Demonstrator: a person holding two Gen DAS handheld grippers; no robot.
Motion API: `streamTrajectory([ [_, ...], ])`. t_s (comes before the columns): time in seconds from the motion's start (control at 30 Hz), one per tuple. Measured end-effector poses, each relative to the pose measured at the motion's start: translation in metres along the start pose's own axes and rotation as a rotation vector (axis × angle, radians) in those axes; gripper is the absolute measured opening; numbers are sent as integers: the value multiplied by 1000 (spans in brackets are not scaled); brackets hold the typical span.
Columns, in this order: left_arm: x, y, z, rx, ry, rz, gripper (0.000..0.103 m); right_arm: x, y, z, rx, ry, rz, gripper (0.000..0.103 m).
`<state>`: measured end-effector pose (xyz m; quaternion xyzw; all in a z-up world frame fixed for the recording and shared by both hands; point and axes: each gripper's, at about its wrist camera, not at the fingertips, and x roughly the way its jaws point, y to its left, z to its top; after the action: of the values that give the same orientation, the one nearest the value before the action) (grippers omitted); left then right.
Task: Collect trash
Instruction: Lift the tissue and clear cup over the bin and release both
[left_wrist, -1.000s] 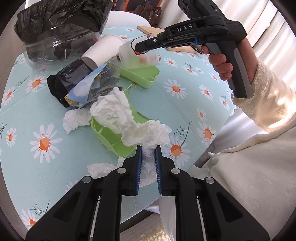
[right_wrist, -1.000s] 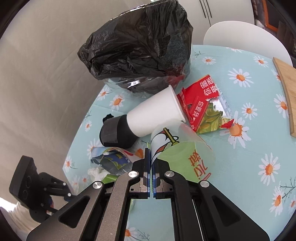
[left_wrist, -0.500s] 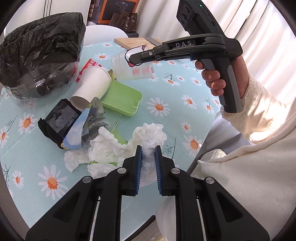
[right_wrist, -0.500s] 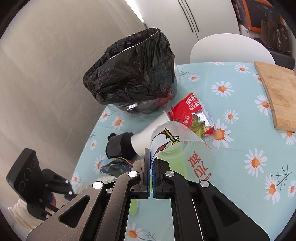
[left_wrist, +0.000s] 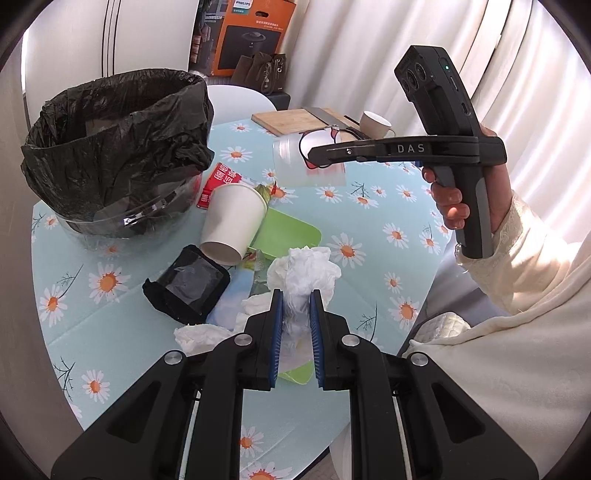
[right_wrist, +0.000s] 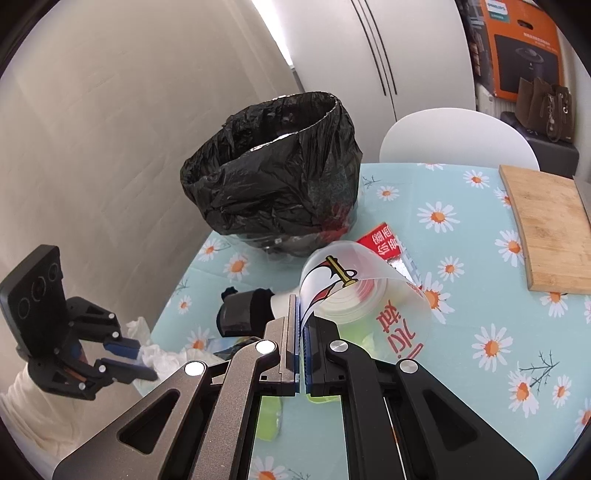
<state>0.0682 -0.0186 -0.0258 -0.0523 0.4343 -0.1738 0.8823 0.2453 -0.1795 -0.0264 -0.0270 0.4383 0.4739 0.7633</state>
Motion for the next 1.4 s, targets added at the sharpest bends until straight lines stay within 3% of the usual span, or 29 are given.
streamTrajectory([
  [0.47,-42,16,26,-4,-138,44,15,-19,29,-7,-24,-30,-37,2],
  [0.77,-57,34,36,-55,-219,28,15,-21,36,-5,-36,-11,-41,2],
  [1.03,-70,51,52,-55,-228,42,15,-17,44,5,-29,-11,-4,2],
  [1.4,-106,81,78,24,-256,14,16,-18,74,35,-20,-38,-58,2],
])
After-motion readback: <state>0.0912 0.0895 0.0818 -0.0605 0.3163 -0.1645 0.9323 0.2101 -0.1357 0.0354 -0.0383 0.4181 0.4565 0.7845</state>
